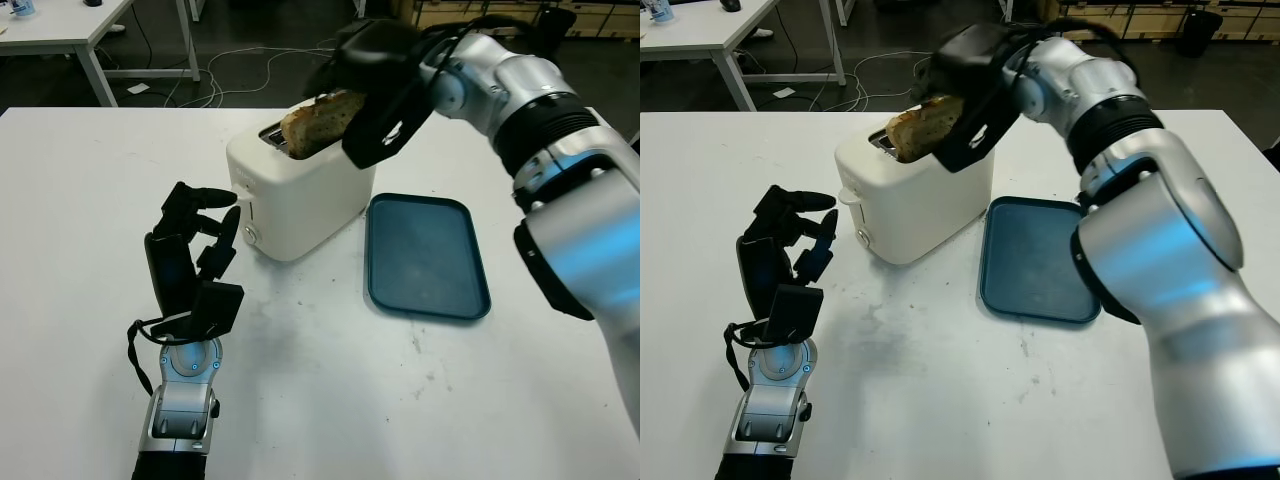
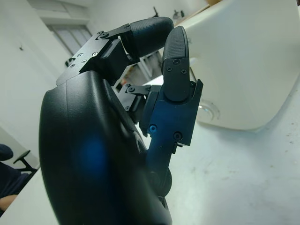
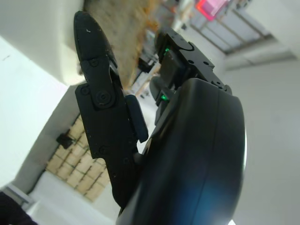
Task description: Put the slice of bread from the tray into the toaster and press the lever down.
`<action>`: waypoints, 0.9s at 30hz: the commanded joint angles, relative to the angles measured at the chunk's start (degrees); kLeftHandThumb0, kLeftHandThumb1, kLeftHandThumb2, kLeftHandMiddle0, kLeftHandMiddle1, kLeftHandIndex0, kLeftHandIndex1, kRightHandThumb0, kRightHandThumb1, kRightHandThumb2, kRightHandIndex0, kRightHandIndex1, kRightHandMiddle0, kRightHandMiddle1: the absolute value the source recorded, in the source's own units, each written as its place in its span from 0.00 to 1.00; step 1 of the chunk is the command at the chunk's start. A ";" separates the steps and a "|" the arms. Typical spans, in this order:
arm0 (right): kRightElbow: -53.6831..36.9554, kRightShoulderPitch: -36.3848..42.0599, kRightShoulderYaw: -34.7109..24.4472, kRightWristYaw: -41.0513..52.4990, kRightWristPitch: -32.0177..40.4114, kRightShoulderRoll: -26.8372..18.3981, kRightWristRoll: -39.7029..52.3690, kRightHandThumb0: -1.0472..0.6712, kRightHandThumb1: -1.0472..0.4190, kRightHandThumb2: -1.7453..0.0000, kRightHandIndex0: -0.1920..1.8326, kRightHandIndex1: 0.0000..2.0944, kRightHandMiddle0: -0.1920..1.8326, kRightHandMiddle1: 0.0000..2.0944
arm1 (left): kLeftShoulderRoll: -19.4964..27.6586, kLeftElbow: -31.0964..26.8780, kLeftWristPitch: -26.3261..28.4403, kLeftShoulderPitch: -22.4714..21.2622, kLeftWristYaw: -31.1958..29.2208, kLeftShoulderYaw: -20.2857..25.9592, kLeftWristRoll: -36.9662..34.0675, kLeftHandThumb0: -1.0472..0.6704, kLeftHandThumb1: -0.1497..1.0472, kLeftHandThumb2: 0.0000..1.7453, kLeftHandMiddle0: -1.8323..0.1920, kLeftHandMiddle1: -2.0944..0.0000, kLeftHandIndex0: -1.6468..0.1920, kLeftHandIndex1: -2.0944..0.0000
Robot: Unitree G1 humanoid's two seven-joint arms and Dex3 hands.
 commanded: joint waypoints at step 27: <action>-38.96 65.70 -10.94 -57.73 -15.22 -8.83 -7.26 0.42 0.09 0.92 0.52 0.35 0.60 0.01 | 12.99 -0.95 4.62 -8.83 -7.78 1.67 3.13 0.36 0.89 0.13 0.55 0.26 0.48 0.66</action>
